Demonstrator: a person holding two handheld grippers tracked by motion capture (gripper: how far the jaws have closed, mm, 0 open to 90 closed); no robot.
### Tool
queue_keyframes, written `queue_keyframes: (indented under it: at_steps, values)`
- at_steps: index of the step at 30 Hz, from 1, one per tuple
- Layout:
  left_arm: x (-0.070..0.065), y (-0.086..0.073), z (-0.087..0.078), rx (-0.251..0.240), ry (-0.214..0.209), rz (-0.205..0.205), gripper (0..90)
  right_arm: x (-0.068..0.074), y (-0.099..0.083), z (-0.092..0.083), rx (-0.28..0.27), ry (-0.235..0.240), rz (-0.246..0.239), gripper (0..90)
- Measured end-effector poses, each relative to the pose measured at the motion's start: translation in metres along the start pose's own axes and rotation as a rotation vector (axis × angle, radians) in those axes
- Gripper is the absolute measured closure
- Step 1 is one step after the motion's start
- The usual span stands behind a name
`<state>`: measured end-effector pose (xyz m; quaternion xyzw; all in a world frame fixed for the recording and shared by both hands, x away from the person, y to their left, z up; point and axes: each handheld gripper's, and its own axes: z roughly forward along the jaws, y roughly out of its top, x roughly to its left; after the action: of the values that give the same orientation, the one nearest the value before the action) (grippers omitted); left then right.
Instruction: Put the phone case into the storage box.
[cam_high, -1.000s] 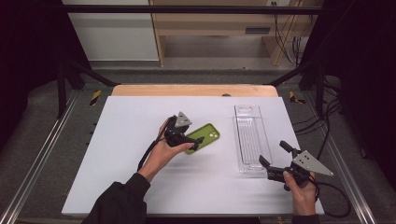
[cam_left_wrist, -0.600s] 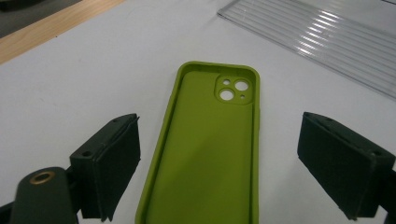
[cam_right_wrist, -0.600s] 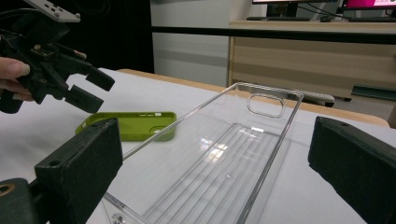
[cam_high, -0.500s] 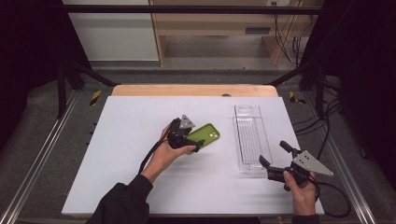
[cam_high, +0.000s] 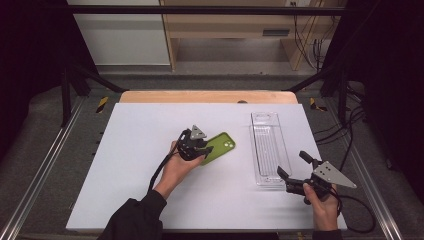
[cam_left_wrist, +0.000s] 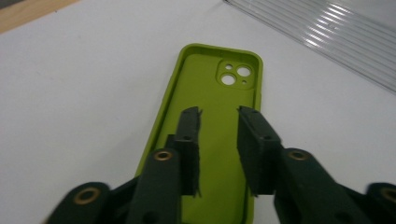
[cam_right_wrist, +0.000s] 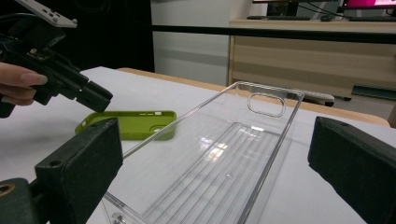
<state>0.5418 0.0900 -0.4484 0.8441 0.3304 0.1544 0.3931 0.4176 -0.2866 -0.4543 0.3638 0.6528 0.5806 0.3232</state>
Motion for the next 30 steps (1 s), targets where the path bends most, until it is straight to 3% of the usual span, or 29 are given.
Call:
queue_keyframes:
  at_steps: [7,15,20,27,30]
  values:
    - [-0.003,-0.003,0.003,0.046,-0.010,-0.018,89.5,-0.001,0.000,-0.001,-0.004,-0.003,-0.001,3.4]
    - [-0.004,-0.007,0.005,0.051,-0.022,-0.063,90.0,-0.001,0.000,0.000,-0.007,-0.006,0.004,3.4]
    - [-0.009,-0.007,0.005,0.063,-0.018,-0.047,90.0,-0.001,0.000,-0.001,-0.007,-0.002,0.003,3.4]
    - [-0.008,-0.008,0.002,0.113,0.005,-0.065,90.0,-0.001,0.000,-0.001,-0.008,-0.005,0.005,3.4]
    - [-0.009,-0.013,0.002,0.126,-0.011,-0.086,90.0,-0.001,0.000,-0.001,-0.011,-0.004,0.003,3.4]
